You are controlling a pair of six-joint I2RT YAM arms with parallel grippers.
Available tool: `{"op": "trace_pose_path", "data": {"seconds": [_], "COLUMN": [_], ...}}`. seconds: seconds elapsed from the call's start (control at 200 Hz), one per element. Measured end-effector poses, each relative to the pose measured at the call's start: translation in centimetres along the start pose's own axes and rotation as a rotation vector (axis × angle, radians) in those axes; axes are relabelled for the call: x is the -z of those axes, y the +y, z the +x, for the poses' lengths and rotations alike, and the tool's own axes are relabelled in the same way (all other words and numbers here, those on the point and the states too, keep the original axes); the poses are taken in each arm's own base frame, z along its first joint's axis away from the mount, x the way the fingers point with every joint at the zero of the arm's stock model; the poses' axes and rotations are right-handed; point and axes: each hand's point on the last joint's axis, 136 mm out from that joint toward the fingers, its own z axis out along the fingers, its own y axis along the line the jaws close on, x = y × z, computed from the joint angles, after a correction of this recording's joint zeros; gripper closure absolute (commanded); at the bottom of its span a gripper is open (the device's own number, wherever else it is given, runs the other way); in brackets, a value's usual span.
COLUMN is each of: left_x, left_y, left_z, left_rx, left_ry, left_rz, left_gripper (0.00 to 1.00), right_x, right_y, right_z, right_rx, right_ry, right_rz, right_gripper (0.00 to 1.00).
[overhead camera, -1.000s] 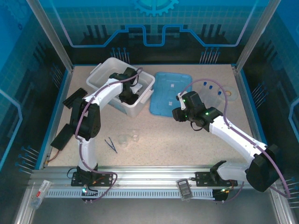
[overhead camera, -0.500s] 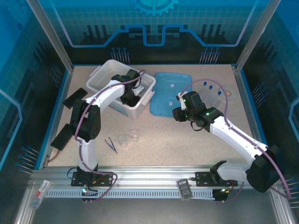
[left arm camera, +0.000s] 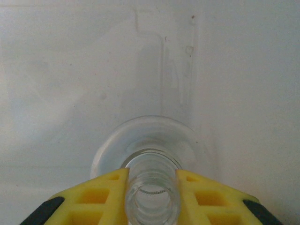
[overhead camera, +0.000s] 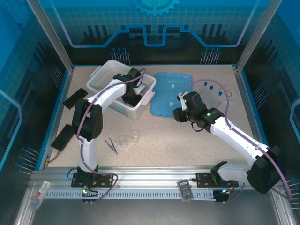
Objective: Organize the chemistry lab equipment
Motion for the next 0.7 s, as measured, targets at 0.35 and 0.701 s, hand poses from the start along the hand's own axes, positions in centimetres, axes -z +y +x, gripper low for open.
{"op": "trace_pose_path", "data": {"seconds": [0.35,0.701], "left_x": [-0.2,-1.1], "left_y": [0.1,0.5], "left_z": [-0.4,0.2], "left_rx": [0.021,0.026], "left_ry": [0.005,0.046], "left_rz": [-0.003,-0.014], "left_gripper": [0.72,0.42], "right_x": [0.1,0.1], "right_y": [0.0,0.0], "right_z": [-0.1,-0.1], "right_rx": [0.0,-0.001], "right_ry": [-0.004,-0.005], "right_rz": [-0.001,-0.002], "right_gripper": [0.55,0.55]}}
